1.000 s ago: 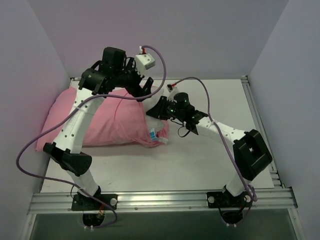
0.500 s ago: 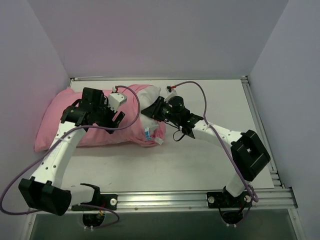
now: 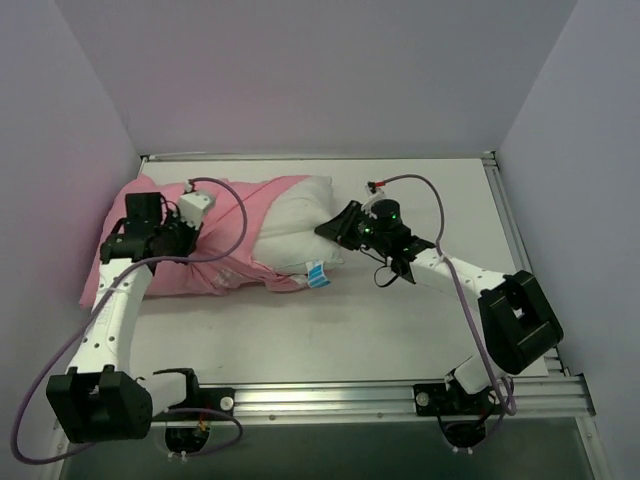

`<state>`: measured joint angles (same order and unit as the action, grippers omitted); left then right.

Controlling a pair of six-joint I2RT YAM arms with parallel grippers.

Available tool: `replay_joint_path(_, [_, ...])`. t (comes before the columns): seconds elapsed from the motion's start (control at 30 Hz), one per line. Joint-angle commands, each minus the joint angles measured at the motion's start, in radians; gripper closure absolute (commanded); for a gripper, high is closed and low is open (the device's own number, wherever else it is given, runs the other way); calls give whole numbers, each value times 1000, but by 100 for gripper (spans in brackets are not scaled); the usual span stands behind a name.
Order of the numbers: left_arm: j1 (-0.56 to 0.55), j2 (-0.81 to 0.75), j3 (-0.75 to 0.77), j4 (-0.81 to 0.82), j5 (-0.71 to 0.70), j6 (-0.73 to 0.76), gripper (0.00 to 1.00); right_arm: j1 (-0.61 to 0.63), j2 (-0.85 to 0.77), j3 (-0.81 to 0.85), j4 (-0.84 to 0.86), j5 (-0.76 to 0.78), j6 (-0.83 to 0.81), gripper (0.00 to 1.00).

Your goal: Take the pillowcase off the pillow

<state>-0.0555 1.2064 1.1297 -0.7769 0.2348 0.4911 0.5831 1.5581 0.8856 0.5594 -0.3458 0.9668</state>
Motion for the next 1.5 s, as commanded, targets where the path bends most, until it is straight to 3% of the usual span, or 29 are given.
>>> replay_joint_path(0.0, [225, -25, -41, -7, -80, 184, 98, -140, -134, -31, 4, 15, -62, 100])
replay_joint_path(0.03, [331, -18, -39, -16, -43, 208, 98, -155, -147, -74, 8, -8, -68, 100])
replay_joint_path(0.17, [503, 30, 7, -48, 41, 273, 98, -181, -204, -177, -3, -38, -76, 100])
replay_joint_path(0.37, [640, 160, 30, 82, -29, 253, 98, -201, -324, -276, -128, -36, -132, 100])
replay_joint_path(0.47, [668, 157, 53, -2, 62, 288, 98, -194, -346, -310, -170, -51, -163, 100])
replay_joint_path(0.53, [646, 108, 47, -93, 237, 308, 95, -117, -339, -315, -162, -62, -174, 100])
replay_joint_path(0.63, [571, 18, 53, -168, 357, 319, 72, 13, -293, -254, -276, -48, -273, 100])
replay_joint_path(0.67, [559, -8, 64, -194, 397, 337, 48, 38, -261, -229, -318, -45, -308, 100])
replay_joint_path(0.7, [550, -19, 76, -241, 441, 340, 35, 59, -245, -188, -358, -35, -380, 100])
replay_joint_path(0.8, [476, -45, 137, -274, 593, 285, 15, 119, -214, -145, -493, 5, -485, 100])
replay_joint_path(0.93, [219, -41, 238, -152, 562, 80, 14, 139, -207, -108, -634, 47, -557, 100])
replay_joint_path(1.0, [76, 34, 321, -105, 500, -35, 14, 155, -205, -100, -656, 53, -576, 100])
replay_joint_path(1.07, [-50, 149, 414, -101, 402, -103, 16, 159, -205, -114, -664, 57, -579, 100])
replay_joint_path(1.1, [-169, 188, 438, -90, 273, -111, 18, 161, -207, -123, -658, 51, -576, 100])
replay_joint_path(1.2, [-343, 313, 487, -38, 129, -114, 20, 159, -225, -166, -612, 48, -544, 100])
replay_joint_path(1.3, [-414, 412, 521, 31, 52, -123, 21, 161, -240, -189, -578, 56, -510, 100])
replay_joint_path(1.43, [-423, 585, 640, 28, -14, -166, 39, 161, -259, -197, -578, 70, -499, 100])
replay_joint_path(1.47, [-422, 608, 663, 1, -14, -167, 47, 161, -263, -197, -579, 70, -501, 100])
